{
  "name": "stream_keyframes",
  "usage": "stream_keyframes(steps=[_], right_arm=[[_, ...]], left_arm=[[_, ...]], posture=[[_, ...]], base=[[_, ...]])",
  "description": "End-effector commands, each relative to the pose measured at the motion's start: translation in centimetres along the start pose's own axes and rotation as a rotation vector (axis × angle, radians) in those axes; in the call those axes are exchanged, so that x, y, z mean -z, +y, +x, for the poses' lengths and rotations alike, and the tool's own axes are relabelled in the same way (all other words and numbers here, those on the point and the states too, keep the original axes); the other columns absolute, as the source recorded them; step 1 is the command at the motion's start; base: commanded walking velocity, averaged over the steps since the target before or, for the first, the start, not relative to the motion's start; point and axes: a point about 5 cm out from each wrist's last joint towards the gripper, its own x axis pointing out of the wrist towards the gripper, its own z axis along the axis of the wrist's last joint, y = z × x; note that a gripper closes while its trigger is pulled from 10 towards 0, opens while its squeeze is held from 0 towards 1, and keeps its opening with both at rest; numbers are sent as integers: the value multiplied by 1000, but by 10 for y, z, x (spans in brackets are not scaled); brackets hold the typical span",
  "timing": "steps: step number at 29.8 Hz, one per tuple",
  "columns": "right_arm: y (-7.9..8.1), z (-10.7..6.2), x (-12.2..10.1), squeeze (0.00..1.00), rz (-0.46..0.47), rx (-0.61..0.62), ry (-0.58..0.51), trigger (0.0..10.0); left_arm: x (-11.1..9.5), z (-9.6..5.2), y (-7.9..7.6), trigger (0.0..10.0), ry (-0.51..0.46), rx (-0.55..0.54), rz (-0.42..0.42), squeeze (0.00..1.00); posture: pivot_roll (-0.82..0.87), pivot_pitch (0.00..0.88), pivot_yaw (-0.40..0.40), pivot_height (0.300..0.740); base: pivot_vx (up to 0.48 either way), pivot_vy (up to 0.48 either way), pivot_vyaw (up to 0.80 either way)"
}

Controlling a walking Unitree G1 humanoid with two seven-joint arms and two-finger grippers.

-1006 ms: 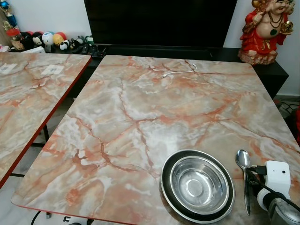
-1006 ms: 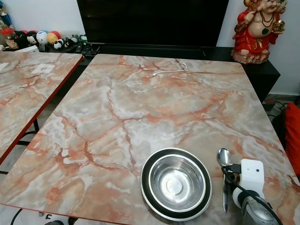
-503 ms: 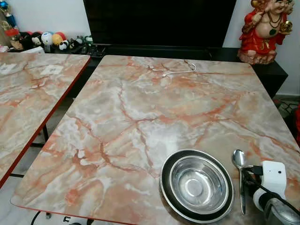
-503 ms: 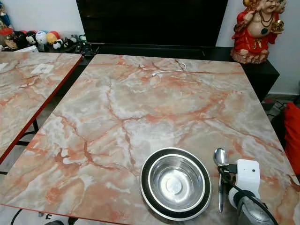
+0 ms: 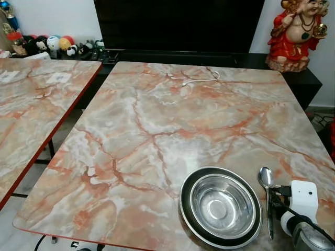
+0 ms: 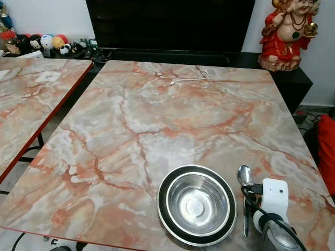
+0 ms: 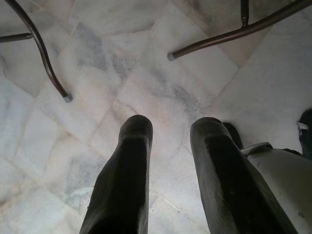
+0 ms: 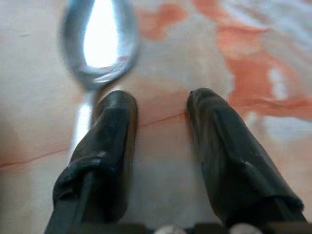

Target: Setting the table

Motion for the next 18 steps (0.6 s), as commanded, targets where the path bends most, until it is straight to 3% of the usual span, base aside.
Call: stream_keyframes(steps=[1, 3, 6, 11, 12, 18], right_arm=[[-13, 1, 1, 0, -7, 92, -14, 10000], [-16, 0, -7, 0, -32, 130, -94, 10000], [-17, -2, -15, 0, 59, 152, -171, 10000], [-18, -3, -24, 0, 105, 165, -263, 10000], [-18, -5, -37, 0, 164, 153, -368, 10000], [-3, -9, -56, 0, 217, 60, -491, 10000]], left_arm=[[4, -1, 2, 10000, 20, 3, 3, 0], [4, -1, 3, 10000, 22, 3, 4, 0], [4, -1, 2, 10000, 24, 6, 6, 0], [5, -1, 2, 10000, 24, 6, 5, 0], [5, -1, 2, 10000, 25, 5, 5, 0], [7, -1, 3, 10000, 33, 6, 2, 0]], posture=[[-19, 37, 2, 740], [-22, 35, 5, 740], [-24, 31, 5, 740], [-17, 24, 5, 740], [-17, 13, 9, 740], [-40, 0, 16, 740]], base=[[0, 0, 0], [0, 0, 0], [0, 0, 0], [0, 0, 0], [0, 0, 0], [0, 0, 0]])
